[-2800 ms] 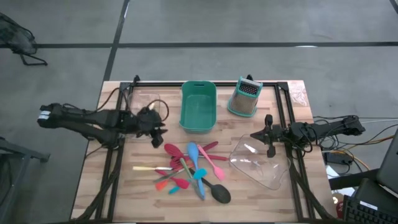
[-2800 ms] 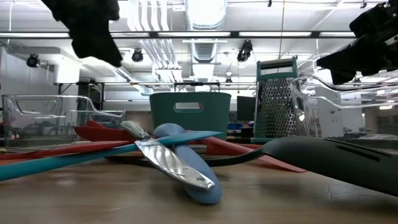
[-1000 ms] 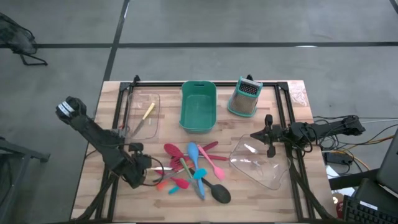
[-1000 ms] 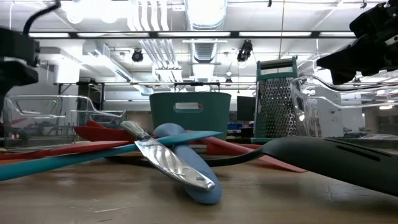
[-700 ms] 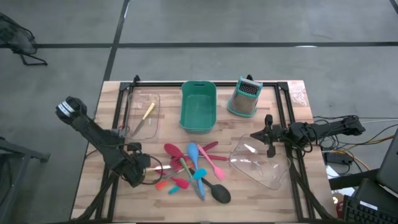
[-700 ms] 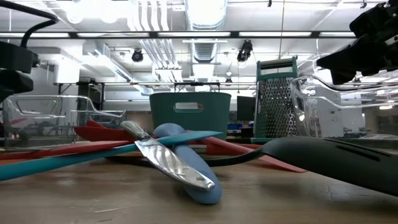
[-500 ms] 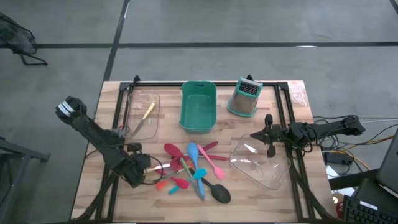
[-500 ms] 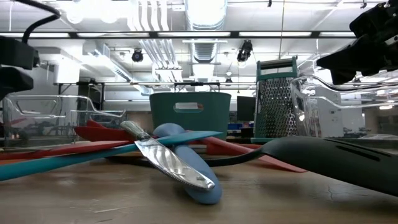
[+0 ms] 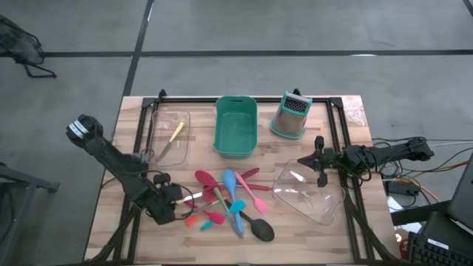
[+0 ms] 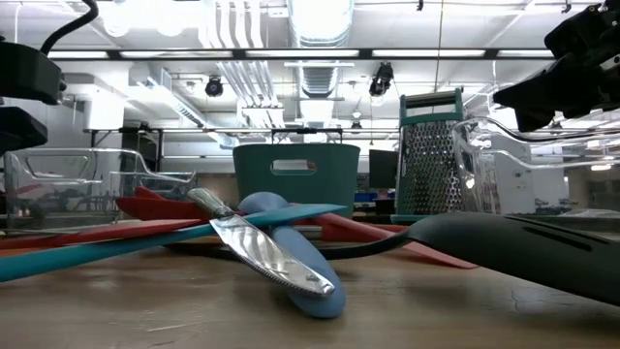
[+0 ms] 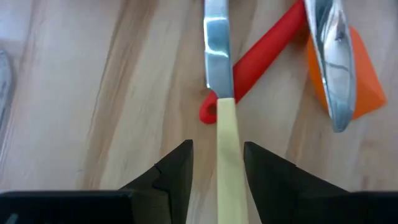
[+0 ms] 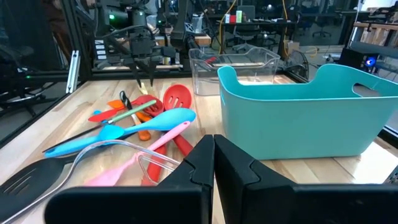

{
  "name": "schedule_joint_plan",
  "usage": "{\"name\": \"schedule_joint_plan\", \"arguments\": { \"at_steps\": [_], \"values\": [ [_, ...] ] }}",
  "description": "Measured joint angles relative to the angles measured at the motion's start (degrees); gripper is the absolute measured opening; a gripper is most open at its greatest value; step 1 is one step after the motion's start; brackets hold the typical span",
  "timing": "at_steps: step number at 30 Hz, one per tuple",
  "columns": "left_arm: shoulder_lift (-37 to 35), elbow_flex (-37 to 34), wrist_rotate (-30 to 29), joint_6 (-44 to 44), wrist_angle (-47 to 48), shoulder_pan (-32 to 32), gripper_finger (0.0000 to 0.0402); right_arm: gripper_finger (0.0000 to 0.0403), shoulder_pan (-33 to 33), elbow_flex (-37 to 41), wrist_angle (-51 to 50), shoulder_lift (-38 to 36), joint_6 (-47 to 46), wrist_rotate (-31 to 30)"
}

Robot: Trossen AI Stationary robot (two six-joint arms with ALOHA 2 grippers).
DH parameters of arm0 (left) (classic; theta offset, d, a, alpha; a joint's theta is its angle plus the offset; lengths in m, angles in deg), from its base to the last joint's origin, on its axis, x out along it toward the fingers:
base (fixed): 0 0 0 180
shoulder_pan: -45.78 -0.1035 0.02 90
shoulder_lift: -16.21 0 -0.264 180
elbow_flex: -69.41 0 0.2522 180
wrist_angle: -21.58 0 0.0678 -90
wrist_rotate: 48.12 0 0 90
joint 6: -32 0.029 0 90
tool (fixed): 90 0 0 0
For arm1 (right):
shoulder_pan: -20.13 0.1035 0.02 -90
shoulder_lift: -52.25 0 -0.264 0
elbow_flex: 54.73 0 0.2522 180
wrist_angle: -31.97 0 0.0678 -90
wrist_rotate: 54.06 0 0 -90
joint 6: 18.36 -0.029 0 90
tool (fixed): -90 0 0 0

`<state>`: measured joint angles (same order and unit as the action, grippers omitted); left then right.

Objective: Pick & Place Kitchen Items
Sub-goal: Put the yellow table knife into the top transparent bin

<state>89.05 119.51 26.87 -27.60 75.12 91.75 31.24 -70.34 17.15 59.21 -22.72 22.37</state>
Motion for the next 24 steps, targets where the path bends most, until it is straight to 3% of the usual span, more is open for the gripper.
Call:
{"name": "schedule_joint_plan", "arguments": {
  "at_steps": [9, 18, 24],
  "values": [
    [0.02, -0.34, -1.43, -0.18, -2.51, 0.02, 0.0147, 0.0008, -0.02, 0.02, 0.0, 0.0, -0.09, 0.0],
    [0.0, -7.02, 0.68, -1.3, -11.19, 0.02, 0.0147, 0.0008, 0.0, 0.01, 0.0, -0.01, -0.09, 0.0],
    [-0.15, -8.36, 0.99, -1.97, -12.23, 0.04, 0.0147, 0.0008, 0.0, 0.0, 0.0, -0.01, -0.01, 0.0]
  ]
}}
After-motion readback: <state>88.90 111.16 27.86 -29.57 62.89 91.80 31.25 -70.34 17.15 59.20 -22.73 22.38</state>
